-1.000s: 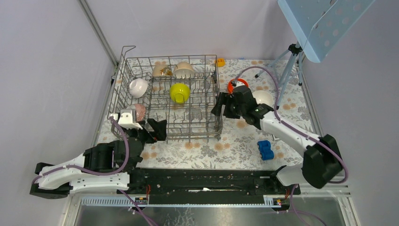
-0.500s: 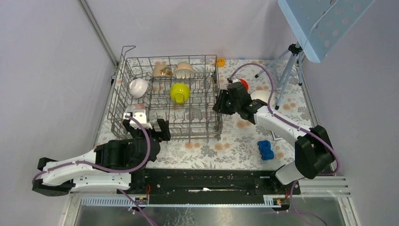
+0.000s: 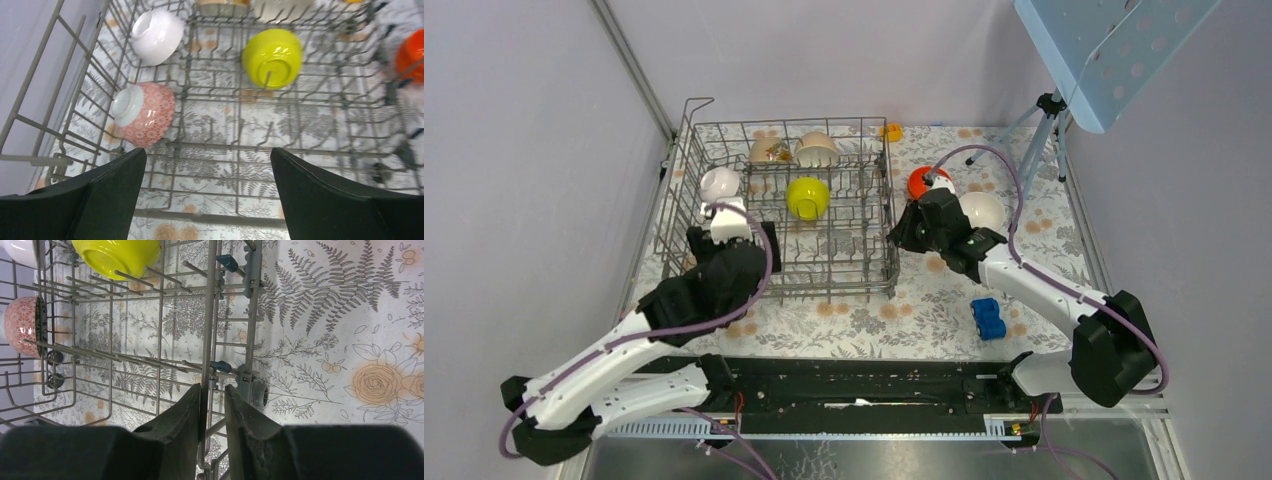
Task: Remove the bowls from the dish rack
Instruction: Pick up the bowl from the dish rack.
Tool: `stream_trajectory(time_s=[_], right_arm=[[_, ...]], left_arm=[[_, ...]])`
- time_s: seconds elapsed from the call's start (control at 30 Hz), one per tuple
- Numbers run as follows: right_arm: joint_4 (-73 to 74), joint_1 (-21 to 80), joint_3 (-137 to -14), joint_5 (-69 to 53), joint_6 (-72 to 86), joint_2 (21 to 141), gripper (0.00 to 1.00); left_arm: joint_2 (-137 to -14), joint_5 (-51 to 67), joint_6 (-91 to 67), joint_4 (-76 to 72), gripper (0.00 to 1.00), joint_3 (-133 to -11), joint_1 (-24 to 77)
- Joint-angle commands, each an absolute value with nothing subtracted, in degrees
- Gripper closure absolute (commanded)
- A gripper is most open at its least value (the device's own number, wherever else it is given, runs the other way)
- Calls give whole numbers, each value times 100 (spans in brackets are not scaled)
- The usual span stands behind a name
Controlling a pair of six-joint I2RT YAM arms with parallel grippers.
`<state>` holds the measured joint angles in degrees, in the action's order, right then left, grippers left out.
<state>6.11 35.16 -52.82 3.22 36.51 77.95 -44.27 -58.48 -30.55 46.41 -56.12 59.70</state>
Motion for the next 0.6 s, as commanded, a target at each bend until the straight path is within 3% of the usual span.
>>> stream_trajectory(time_s=[0.0,0.13,0.3,0.57], right_arm=[[1220,3406,-5034,790,3439,7476,71],[1172,3350,-4914,608,3382,7241,62],[1241,3349,-5102,254,3314,6956,38],[1143,3353,-4920,-169,3451,6455,32]], left_arm=[[-4695,-4398,-2367,4093,1,-5774,4874],[-4815,-4488,-2361,4087,1,-5879,4726],[-5326,-4973,-2181,4303,1,-6191,4613],[-6748,-5222,-1367,4200,1,-6678,3857]])
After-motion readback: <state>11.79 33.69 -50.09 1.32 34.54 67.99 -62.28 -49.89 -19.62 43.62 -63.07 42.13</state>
